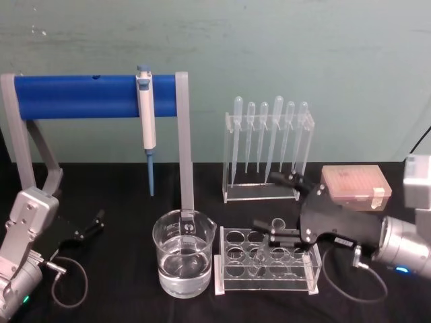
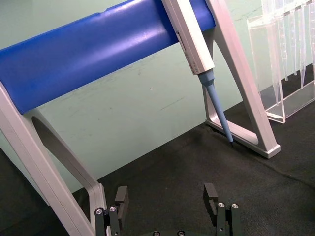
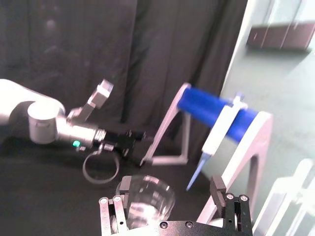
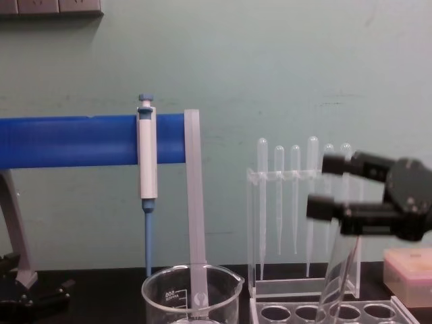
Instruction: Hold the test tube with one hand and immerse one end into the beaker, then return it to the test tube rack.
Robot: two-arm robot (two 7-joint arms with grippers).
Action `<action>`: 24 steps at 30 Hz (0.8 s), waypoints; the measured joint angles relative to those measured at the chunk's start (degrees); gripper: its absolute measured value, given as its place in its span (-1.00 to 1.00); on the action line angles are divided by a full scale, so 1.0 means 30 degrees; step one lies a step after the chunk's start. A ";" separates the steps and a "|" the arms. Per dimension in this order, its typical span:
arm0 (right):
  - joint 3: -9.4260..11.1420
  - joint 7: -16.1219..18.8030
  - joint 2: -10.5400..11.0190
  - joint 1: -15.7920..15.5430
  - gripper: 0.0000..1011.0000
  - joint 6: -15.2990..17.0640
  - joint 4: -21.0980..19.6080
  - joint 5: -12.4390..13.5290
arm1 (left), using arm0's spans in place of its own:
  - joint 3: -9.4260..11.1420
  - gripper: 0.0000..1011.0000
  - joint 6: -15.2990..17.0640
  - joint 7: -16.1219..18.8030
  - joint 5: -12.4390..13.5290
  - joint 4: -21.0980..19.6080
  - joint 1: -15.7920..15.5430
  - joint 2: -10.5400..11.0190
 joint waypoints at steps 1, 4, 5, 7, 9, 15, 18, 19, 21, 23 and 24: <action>0.0249 -0.0193 -0.0001 -0.0196 0.98 -0.0407 -0.0255 0.0011 | -0.0001 0.98 -0.0001 -0.0001 0.0000 0.0000 0.0001 0.0000; 0.0914 -0.1073 0.0005 -0.0757 0.98 -0.1070 -0.0848 -0.0252 | 0.0000 0.98 0.0000 0.0000 0.0001 0.0000 0.0000 0.0000; 0.1065 -0.1342 0.0006 -0.0907 0.98 -0.1164 -0.0989 -0.0349 | 0.0000 0.98 0.0000 0.0000 0.0001 0.0000 0.0000 0.0000; 0.1426 -0.2109 0.0003 -0.1279 0.98 -0.1332 -0.1274 -0.0644 | -0.0002 0.98 -0.0001 0.0000 0.0001 0.0000 0.0000 0.0000; 0.1982 -0.3341 -0.0068 -0.1897 0.98 -0.1412 -0.1664 -0.1149 | -0.0001 0.98 0.0000 0.0000 0.0000 0.0000 -0.0001 0.0000; 0.3116 -0.7279 -0.0684 -0.3452 0.98 -0.0154 -0.2204 -0.2479 | -0.0001 0.98 0.0000 0.0000 0.0000 0.0000 -0.0001 0.0000; 0.3468 -0.9240 -0.1197 -0.4030 0.98 0.1239 -0.2329 -0.3106 | -0.0001 0.98 0.0000 0.0000 0.0000 0.0000 0.0001 0.0000; 0.3573 -1.0041 -0.1475 -0.4202 0.98 0.1967 -0.2350 -0.3357 | -0.0001 0.98 0.0000 0.0000 0.0000 0.0000 -0.0001 0.0001; 0.3652 -1.0836 -0.1786 -0.4339 0.98 0.2747 -0.2348 -0.3558 | -0.0001 0.98 -0.0001 0.0000 0.0001 0.0000 0.0000 0.0000; 0.3711 -1.1536 -0.2096 -0.4435 0.98 0.3491 -0.2298 -0.3746 | -0.0001 0.98 0.0000 0.0000 0.0000 0.0000 0.0000 0.0000; 0.3731 -1.2155 -0.2388 -0.4461 0.98 0.4240 -0.2196 -0.3941 | -0.0002 0.98 0.0000 0.0000 0.0000 0.0000 0.0000 0.0000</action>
